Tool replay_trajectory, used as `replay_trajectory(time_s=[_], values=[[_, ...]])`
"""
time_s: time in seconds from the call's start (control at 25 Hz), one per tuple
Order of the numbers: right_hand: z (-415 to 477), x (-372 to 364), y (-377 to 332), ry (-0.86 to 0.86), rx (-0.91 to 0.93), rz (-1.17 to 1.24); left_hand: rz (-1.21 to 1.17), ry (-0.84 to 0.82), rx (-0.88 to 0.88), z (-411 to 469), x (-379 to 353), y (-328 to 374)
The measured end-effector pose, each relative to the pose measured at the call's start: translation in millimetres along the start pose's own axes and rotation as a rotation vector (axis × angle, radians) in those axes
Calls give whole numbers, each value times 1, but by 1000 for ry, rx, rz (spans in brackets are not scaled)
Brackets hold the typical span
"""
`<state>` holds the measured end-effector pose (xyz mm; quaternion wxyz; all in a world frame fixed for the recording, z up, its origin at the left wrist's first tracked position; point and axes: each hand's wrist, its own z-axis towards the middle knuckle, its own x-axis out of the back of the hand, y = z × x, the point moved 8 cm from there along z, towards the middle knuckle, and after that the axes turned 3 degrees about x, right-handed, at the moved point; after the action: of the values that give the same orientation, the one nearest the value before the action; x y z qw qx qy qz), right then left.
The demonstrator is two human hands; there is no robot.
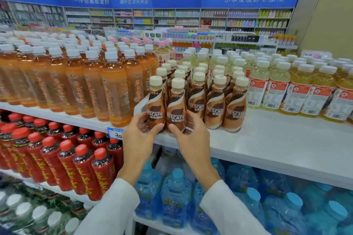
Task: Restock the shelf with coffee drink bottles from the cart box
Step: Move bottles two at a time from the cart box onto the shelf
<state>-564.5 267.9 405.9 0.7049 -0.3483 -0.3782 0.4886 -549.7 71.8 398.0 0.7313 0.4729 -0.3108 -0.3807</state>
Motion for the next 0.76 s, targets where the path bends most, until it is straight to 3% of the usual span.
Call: replay_trajectory(time_s=[0.28,0.76], values=[[6,-15,3,23,14,-71,197,126,-111,7,7,4],[10,-22,5,23,-2,-152,181,149,-81,12,0,2]])
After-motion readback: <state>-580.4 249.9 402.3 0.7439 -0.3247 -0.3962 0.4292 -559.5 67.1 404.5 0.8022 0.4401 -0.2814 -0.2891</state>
